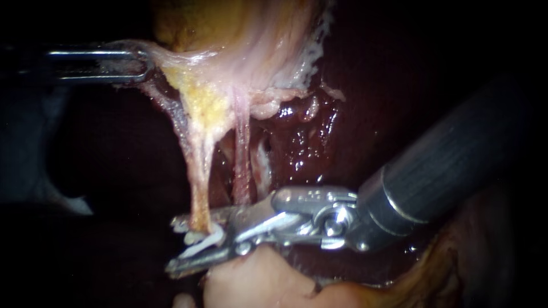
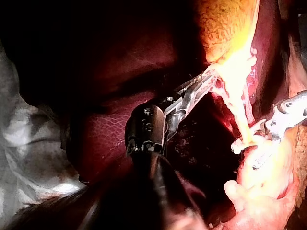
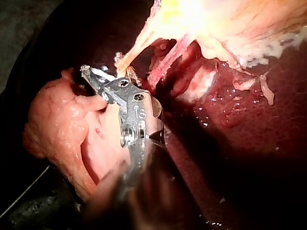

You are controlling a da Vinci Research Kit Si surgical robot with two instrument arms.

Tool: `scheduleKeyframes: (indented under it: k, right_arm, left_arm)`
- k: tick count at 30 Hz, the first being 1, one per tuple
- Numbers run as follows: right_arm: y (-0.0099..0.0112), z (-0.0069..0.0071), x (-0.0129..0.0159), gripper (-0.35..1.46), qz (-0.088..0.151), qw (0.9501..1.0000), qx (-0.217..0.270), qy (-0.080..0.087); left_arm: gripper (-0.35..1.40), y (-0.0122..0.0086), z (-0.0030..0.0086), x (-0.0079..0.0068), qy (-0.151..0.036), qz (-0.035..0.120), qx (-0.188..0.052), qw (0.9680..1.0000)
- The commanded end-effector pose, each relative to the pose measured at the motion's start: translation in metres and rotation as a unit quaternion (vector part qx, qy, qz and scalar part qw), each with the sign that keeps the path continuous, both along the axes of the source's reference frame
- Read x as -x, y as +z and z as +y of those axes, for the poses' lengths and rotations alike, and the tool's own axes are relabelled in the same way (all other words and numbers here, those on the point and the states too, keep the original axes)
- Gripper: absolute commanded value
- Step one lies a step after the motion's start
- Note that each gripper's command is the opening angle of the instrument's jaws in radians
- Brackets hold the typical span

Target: Clipping second clip left tube

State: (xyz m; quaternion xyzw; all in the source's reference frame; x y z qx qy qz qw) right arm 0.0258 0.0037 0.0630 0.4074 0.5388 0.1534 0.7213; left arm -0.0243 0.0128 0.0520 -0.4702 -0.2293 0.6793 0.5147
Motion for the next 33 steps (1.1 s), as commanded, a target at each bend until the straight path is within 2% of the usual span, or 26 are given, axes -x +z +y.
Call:
scheduleKeyframes:
  k: [1,4,11,13,16,19,33]
  right_arm:
    - [0.0001,0.0001,0.0001,0.38,-0.003,1.0000,0.001,0.004]
    - [0.0003,0.0002,0.0001,0.27,-0.008,0.9999,-0.003,0.010]
    - [0.0005,0.0003,0.0003,-0.14,-0.021,0.9996,-0.007,0.016]
    - [0.0005,0.0004,0.0005,-0.35,-0.027,0.9995,-0.008,0.014]
    - [0.0006,0.0004,0.0008,-0.35,-0.041,0.9990,-0.013,0.009]
    - [0.0008,0.0003,0.0010,-0.35,-0.051,0.9986,-0.012,-0.006]
    - [0.0011,0.0003,0.0010,-0.35,-0.048,0.9987,-0.013,-0.013]
  left_arm:
    - [-0.35,0.0000,0.0000,0.0000,0.000,0.000,0.000,1.0000]
    - [-0.35,0.0000,0.0000,0.0000,0.000,0.000,0.000,1.0000]
    - [-0.35,0.0000,0.0000,0.0000,0.000,0.000,0.000,1.0000]
    - [-0.35,0.0000,0.0000,0.0000,0.000,0.000,0.000,1.0000]
    - [-0.35,0.0000,0.0000,0.0000,0.000,0.000,0.000,1.0000]
    - [-0.35,0.0000,0.0000,0.0000,0.000,0.000,0.000,1.0000]
    - [-0.35,0.0000,0.0001,0.0001,0.000,0.000,0.000,1.0000]
